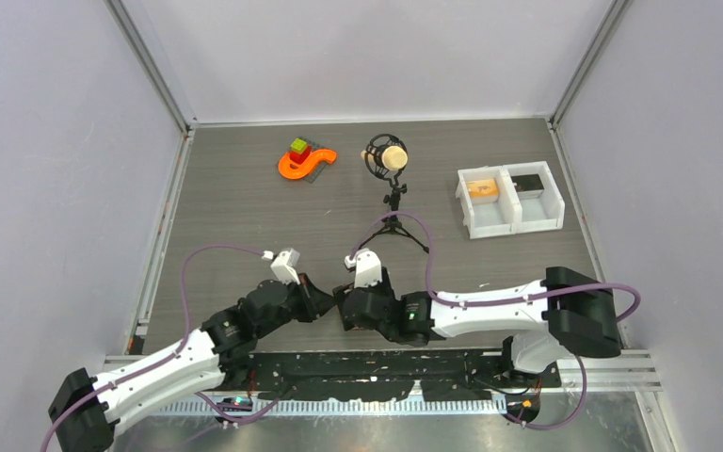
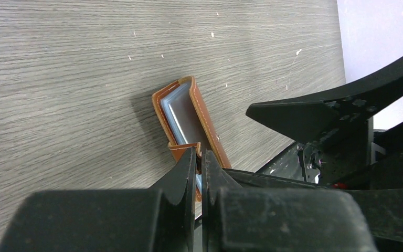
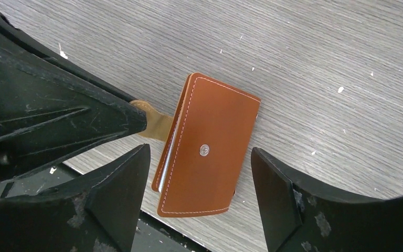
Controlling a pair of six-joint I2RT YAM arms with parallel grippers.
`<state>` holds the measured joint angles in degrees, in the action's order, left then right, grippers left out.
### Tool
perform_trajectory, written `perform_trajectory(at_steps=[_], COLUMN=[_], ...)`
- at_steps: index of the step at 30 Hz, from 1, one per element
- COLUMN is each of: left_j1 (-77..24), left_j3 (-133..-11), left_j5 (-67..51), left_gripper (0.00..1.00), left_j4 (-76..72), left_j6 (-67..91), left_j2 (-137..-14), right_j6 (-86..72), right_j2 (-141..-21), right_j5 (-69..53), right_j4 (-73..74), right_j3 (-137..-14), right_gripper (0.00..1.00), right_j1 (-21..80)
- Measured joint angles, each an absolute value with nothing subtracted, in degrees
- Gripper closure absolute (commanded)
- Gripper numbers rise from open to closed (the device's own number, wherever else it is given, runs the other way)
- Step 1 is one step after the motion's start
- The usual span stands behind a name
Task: Take the credit cards out of the card holder
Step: Open the card holder at the center of the board.
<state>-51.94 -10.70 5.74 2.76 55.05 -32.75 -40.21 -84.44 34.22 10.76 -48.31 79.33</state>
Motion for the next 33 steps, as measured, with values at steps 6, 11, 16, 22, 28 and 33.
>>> perform_trajectory(at_steps=[6,11,16,22,28,33], left_j1=[-51.9,-51.9,-51.9,-51.9,-51.4,-50.6], left_j3=[-10.7,-10.7,-10.7,-11.0,-14.5,-18.8], left_j5=[5.7,6.5,7.9,8.8,9.6,8.7], left_gripper=[1.0,1.0,1.0,1.0,0.91,0.82], left_j4=[2.6,3.9,5.9,7.6,10.6,12.7], left_j6=[55.1,54.9,53.5,51.9,50.2,49.7], left_j2=[-32.7,-32.6,-33.4,-35.8,-41.5,-46.7], right_j6=[-40.5,-42.0,-43.9,-45.7,-48.4,-52.1], right_j2=[-88.2,-88.4,-83.5,-79.5,-76.4,-73.3], right_j5=[34.2,35.6,37.8,39.5,39.9,39.5], right_j4=[10.8,11.8,11.9,12.1,12.1,10.2], right_j3=[-49.3,-48.8,-43.9,-39.4,-35.8,-31.1], right_gripper=[0.36,0.49,0.59,0.73,0.87,0.87], right_j1=[79.4,79.4,79.3,78.9,77.5,76.7])
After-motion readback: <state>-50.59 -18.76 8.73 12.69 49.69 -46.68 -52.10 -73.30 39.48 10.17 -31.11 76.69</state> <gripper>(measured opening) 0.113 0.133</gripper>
